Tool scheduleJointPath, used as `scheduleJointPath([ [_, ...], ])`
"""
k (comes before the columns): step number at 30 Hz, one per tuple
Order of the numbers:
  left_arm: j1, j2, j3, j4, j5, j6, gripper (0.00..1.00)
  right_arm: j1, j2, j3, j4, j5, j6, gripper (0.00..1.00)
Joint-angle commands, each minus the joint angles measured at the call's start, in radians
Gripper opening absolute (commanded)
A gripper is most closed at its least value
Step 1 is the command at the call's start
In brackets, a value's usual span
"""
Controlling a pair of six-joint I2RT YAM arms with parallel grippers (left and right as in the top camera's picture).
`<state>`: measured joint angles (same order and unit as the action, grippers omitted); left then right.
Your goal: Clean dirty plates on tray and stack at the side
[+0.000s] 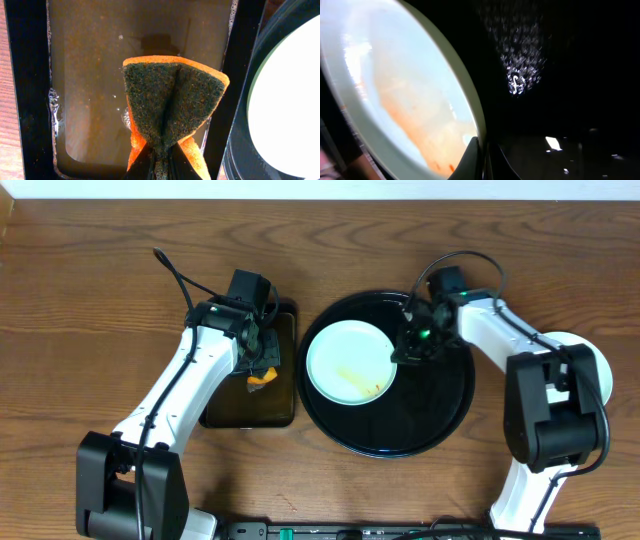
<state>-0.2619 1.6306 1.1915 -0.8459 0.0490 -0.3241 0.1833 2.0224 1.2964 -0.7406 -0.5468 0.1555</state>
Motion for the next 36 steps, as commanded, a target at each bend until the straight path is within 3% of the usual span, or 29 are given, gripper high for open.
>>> scheduleJointPath([
  [1, 0.004, 0.005, -0.004, -0.002, -0.010, 0.010, 0.08, -0.038, 0.012, -0.001, 0.010, -0.167, -0.107, 0.01],
  [10, 0.004, 0.005, -0.004, -0.002, -0.010, 0.009, 0.08, -0.105, -0.027, -0.002, 0.005, -0.182, -0.134, 0.02],
  [11, 0.004, 0.005, -0.004, -0.002, -0.010, 0.010, 0.08, -0.103, -0.027, -0.002, 0.005, -0.172, -0.127, 0.09],
  [21, 0.004, 0.005, -0.004, -0.002, -0.010, 0.009, 0.08, -0.042, -0.103, 0.016, 0.016, 0.002, -0.159, 0.28],
  [23, 0.004, 0.005, -0.004, 0.001, -0.010, 0.009, 0.08, -0.020, -0.125, 0.019, 0.048, 0.041, -0.193, 0.33],
  [31, 0.004, 0.005, -0.004, 0.006, -0.010, 0.009, 0.08, 0.123, -0.122, 0.019, 0.203, 0.240, -0.334, 0.31],
  [36, 0.004, 0.005, -0.004, 0.006, -0.010, 0.009, 0.08, 0.173, -0.074, 0.018, 0.319, 0.341, -0.340, 0.36],
])
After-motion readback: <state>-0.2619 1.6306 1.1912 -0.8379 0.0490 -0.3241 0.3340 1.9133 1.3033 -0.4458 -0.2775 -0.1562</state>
